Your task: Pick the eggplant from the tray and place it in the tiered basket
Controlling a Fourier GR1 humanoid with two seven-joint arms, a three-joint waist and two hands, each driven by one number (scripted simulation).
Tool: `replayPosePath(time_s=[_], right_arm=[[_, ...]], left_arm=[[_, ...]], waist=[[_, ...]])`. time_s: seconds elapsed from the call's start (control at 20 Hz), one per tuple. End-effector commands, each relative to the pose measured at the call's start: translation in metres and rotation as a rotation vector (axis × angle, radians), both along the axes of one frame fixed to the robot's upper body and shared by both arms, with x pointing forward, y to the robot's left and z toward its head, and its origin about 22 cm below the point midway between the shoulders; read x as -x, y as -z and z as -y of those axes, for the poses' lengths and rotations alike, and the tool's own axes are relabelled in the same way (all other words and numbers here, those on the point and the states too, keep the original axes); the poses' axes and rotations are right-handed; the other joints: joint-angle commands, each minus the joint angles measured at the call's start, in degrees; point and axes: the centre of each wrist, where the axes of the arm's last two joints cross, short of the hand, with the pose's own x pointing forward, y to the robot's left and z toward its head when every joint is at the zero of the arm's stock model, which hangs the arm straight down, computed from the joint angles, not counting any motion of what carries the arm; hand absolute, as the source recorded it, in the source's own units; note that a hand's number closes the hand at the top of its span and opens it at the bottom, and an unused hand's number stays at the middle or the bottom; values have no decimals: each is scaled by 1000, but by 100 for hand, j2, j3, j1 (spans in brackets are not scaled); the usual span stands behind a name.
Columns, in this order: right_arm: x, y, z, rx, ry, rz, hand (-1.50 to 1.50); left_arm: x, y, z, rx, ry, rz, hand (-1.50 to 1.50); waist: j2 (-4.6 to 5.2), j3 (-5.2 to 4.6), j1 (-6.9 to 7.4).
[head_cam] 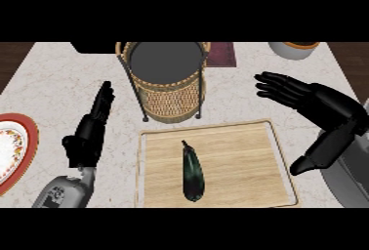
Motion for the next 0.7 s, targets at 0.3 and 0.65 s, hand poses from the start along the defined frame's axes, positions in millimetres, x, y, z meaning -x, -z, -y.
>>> replayPosePath(time_s=[0.3,0.65], right_arm=[[5,-108,-68,695,-225,330,-150],[21,-104,-153,818,-328,312,-150]], left_arm=[[-2,10,9,2,6,-1,0],[1,6,3,-11,-2,6,0]], waist=[[18,16,107],[20,27,29]])
